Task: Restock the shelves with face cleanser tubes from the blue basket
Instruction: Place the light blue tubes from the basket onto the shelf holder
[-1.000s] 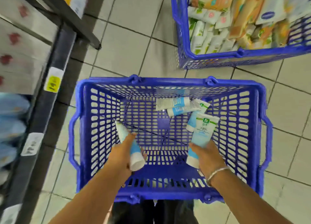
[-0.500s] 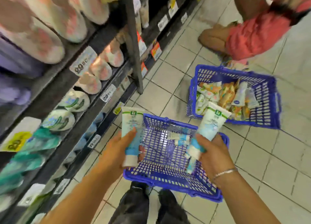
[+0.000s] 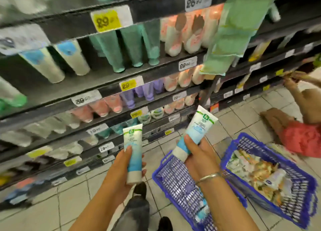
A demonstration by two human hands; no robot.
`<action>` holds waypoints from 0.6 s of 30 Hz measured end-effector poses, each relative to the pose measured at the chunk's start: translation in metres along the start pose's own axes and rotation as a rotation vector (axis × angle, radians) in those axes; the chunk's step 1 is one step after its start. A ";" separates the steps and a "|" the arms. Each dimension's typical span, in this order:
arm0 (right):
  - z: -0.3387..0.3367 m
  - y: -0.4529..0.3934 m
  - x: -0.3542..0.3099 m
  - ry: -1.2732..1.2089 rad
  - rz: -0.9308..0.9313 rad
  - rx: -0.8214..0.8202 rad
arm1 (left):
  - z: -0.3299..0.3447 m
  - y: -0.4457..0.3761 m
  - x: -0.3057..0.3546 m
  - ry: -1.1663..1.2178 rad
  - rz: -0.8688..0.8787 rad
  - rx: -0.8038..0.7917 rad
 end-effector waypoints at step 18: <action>0.184 0.312 0.083 0.418 0.066 -0.799 | -0.253 0.279 0.025 0.593 0.397 0.194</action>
Point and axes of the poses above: each hand's wrist, its own y-axis away from the middle knuckle, its own z-axis out of the palm, x = y × z, the point moved 9 cm from there along -y, towards the middle knuckle, and after that the axes turned 7 degrees about x, right-handed, at the moved point
